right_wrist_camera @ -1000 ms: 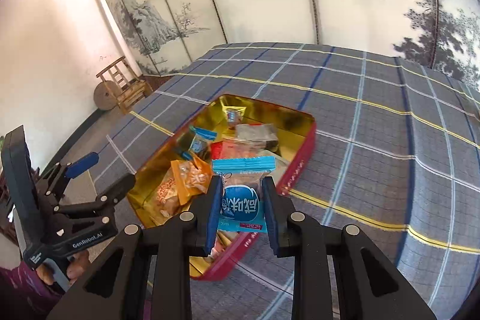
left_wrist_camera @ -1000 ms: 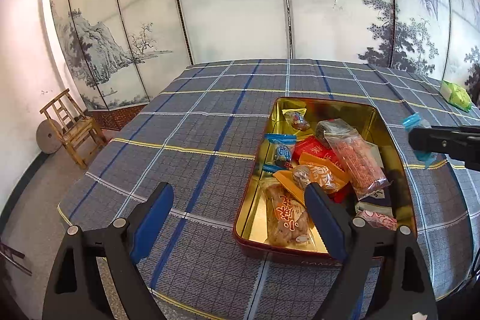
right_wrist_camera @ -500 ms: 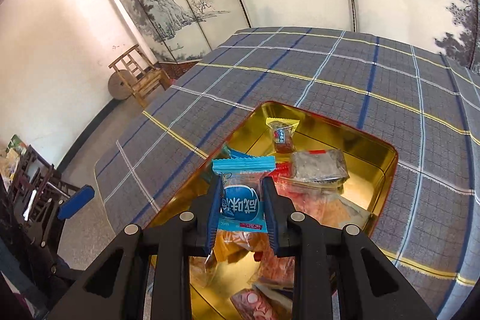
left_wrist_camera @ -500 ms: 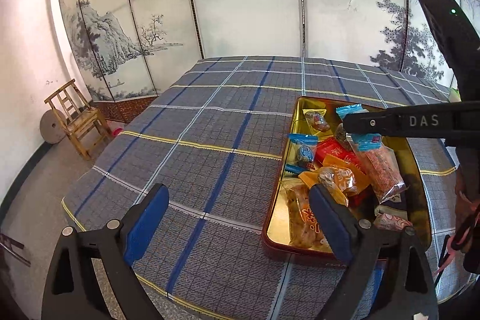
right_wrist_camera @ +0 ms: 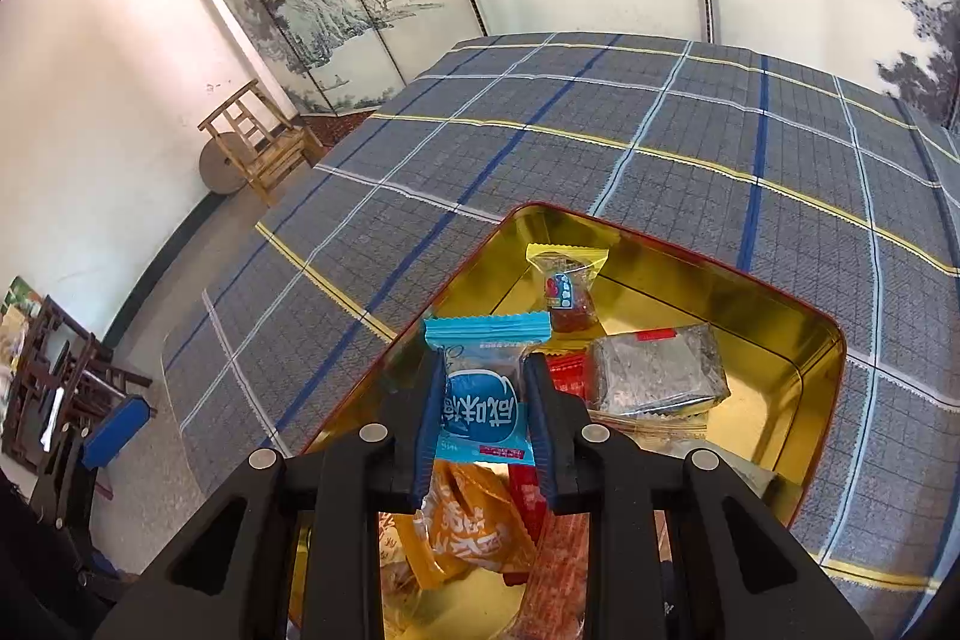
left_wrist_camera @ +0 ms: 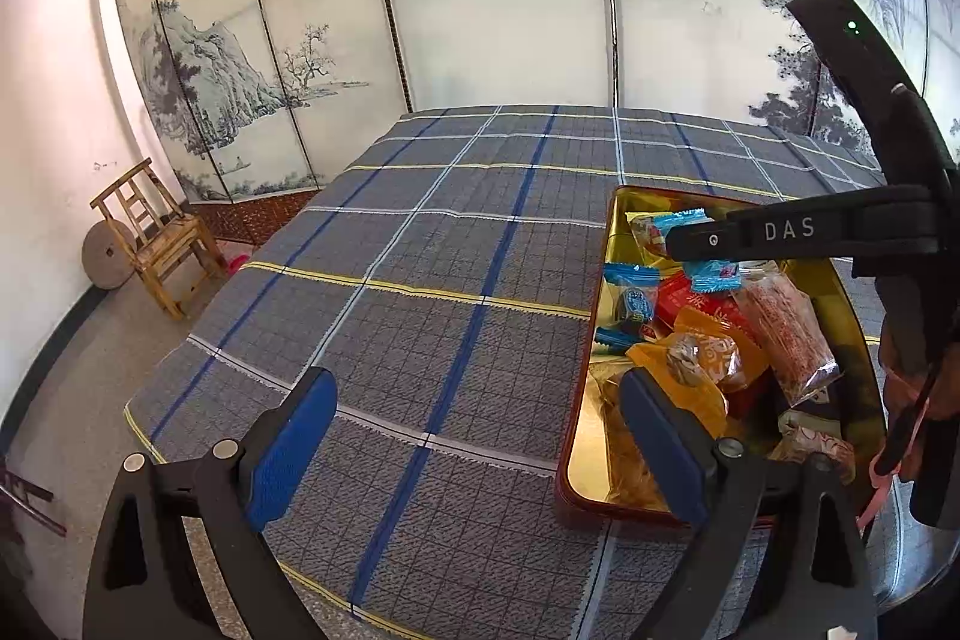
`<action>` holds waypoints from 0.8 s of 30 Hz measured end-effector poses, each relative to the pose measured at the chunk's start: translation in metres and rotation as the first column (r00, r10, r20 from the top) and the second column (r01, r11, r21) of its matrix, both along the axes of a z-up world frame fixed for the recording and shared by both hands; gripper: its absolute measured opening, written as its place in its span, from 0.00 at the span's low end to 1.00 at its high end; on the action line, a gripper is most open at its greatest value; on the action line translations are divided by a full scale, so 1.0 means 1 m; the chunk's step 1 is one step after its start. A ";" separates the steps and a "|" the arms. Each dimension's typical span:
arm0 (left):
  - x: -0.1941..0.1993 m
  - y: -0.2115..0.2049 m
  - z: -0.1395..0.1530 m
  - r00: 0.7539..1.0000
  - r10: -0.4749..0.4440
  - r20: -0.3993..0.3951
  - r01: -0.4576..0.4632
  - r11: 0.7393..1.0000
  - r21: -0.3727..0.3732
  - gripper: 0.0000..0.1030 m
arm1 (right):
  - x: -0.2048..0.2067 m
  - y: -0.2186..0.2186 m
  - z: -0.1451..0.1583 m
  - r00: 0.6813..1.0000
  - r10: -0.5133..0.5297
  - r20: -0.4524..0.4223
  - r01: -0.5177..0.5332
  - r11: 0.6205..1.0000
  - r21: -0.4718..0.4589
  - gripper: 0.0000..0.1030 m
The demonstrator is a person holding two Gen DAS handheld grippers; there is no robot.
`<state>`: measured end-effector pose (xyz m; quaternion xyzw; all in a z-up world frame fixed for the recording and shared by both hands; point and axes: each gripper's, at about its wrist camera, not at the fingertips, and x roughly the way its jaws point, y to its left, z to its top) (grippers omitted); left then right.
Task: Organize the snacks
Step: 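Lower the blue candy into the tin and open the right gripper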
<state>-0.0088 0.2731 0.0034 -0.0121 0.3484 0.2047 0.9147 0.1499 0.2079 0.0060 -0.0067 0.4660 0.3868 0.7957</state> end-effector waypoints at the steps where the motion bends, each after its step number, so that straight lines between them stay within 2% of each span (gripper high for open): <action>1: 0.000 0.001 -0.001 1.000 0.000 -0.003 0.000 1.000 -0.003 0.91 | 0.001 0.001 -0.001 1.000 -0.001 -0.001 0.001 1.000 -0.002 0.27; 24: 0.004 0.010 -0.015 0.999 0.021 -0.037 -0.022 0.999 -0.027 0.91 | 0.011 0.010 -0.007 1.000 -0.016 0.005 0.017 1.000 -0.020 0.27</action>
